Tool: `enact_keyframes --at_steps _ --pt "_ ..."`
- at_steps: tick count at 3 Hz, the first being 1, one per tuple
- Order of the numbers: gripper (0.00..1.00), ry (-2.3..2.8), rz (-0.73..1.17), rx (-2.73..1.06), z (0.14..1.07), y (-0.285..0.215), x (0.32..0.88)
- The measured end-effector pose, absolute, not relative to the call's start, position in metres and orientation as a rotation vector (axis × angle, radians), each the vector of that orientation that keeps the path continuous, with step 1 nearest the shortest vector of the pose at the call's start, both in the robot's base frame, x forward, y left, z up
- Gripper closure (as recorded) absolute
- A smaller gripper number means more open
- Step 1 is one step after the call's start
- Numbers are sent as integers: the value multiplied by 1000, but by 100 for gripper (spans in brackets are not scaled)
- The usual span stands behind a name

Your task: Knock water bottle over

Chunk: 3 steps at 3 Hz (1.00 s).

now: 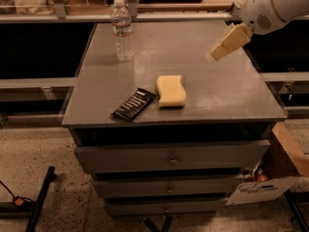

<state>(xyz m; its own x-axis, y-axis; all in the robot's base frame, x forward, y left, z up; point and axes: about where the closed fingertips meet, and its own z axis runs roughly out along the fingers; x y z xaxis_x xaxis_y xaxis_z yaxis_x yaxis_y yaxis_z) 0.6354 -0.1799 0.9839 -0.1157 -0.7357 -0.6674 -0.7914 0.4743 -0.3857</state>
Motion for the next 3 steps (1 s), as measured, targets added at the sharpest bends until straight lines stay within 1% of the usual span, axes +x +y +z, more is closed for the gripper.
enact_keyframes --at_steps 1,3 --pt "0 1794 150 -1295 980 -162 651" --pt "0 1571 362 -1264 982 -87 725"
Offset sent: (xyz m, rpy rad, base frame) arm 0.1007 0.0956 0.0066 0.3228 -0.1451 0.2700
